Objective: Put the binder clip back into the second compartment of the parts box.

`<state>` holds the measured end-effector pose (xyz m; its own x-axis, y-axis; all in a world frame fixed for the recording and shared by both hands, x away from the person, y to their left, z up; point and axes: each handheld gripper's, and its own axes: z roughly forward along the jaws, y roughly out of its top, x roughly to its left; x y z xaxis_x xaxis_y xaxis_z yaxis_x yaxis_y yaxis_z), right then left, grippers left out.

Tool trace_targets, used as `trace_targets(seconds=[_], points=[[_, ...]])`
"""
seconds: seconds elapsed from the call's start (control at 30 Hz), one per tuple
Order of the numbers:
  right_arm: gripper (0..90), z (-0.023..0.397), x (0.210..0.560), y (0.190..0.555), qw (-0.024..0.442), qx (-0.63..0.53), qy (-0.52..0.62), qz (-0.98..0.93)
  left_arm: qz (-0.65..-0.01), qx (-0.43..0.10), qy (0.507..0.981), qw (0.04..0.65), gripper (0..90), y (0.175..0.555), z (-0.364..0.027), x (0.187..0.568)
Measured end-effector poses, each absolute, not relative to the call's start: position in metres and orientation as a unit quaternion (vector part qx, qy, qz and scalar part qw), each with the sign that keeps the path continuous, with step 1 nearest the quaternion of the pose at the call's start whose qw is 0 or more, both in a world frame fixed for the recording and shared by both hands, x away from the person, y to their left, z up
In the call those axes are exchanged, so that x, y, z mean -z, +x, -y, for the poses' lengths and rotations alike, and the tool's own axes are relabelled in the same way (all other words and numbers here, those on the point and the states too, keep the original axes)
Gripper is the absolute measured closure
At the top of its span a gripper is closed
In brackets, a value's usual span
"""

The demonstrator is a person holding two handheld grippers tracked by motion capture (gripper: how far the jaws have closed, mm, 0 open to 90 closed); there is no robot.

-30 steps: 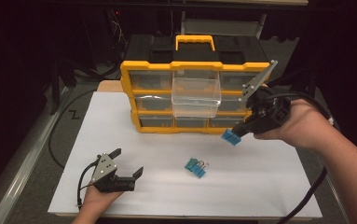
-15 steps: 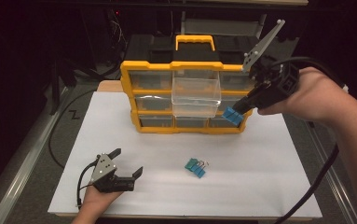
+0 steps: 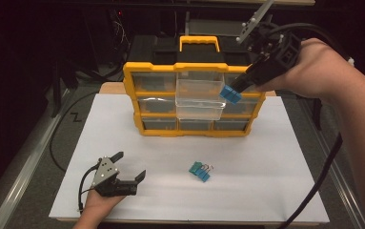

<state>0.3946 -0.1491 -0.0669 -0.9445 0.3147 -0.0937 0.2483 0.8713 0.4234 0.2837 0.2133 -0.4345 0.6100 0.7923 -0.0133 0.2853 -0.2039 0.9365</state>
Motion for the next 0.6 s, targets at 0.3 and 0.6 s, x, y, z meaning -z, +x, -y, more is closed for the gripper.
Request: trace_targets(seconds=[0.3,0.6], points=[[90.0,0.12,0.065,0.409,0.085,-0.203,0.134,-0.966,-0.365,-0.247,0.735,0.515,0.3,0.283,-0.213,0.435],[90.0,0.097,0.08,0.428,0.086,-0.177,0.127,-0.972,-0.364,-0.248,0.733,0.519,0.3,0.283,-0.214,0.434]])
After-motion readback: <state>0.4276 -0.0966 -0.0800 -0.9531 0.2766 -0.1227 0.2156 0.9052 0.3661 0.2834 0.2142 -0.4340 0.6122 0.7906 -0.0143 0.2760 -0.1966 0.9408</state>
